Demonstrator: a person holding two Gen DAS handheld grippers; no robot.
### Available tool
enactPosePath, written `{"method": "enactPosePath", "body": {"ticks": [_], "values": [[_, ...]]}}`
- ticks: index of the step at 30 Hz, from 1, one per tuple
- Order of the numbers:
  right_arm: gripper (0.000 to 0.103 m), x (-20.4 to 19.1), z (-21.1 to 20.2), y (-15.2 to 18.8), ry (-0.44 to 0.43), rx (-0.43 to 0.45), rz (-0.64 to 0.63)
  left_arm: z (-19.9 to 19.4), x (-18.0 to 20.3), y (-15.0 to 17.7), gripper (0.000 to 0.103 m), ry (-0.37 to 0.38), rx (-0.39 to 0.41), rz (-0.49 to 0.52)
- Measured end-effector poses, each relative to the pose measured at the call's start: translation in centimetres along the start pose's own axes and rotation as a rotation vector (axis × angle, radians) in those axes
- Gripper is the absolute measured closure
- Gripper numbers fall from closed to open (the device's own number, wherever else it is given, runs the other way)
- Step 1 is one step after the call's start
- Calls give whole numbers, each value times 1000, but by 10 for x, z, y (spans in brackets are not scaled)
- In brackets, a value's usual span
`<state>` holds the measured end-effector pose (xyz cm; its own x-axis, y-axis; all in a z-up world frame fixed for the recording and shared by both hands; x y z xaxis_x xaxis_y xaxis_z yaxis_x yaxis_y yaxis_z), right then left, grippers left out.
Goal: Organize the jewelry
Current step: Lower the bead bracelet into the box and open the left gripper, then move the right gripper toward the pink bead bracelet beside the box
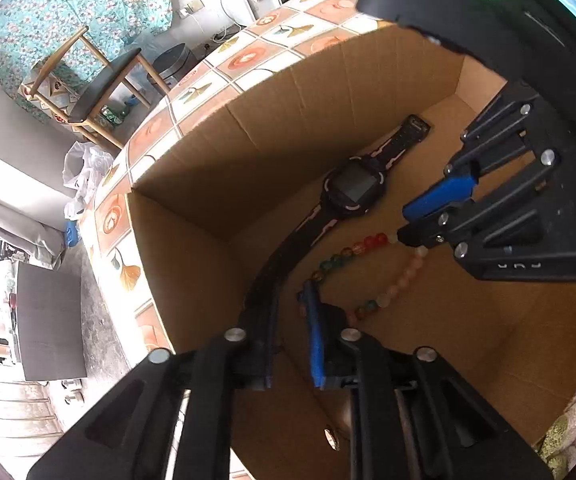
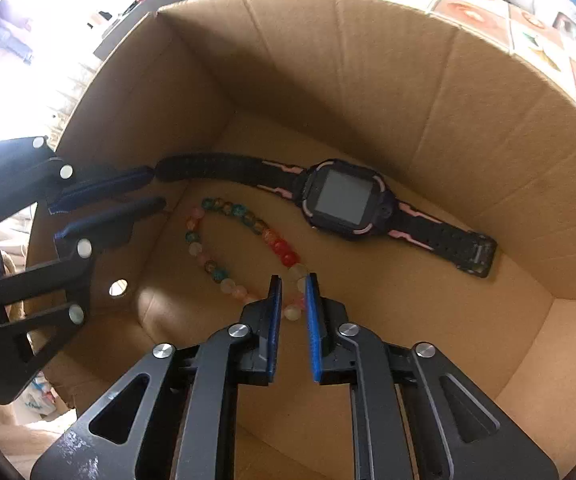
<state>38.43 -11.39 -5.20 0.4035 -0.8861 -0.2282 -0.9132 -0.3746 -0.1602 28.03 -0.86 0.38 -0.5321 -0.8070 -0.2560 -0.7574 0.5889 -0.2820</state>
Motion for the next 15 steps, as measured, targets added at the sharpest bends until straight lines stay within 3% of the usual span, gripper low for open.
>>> {"method": "enactPosePath", "body": {"ticks": [3, 7, 12, 15], "values": [[70, -1, -23, 5, -1, 73, -4, -14, -1, -1, 78, 1, 50, -16], [56, -14, -75, 24, 23, 216, -39, -49, -9, 7, 53, 35, 152, -82], [46, -40, -164, 90, 80, 484, -107, -111, -15, 46, 34, 67, 299, -166], [40, -50, -195, 139, 86, 597, -118, -149, -10, 86, 24, 102, 405, -204]]}}
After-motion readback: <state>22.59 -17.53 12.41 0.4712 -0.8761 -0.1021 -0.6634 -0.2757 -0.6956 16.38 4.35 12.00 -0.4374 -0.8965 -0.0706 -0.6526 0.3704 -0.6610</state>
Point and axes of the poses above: each gripper's, at about its wrist camera, not at the fingertips, and z roughly the way its jaws point, x to its right, y to its underside, the point moved 2 cm from there along z, roughly the way its jaws point, and after that the axes turned 1 degree about -x, right-handed, at the moved point
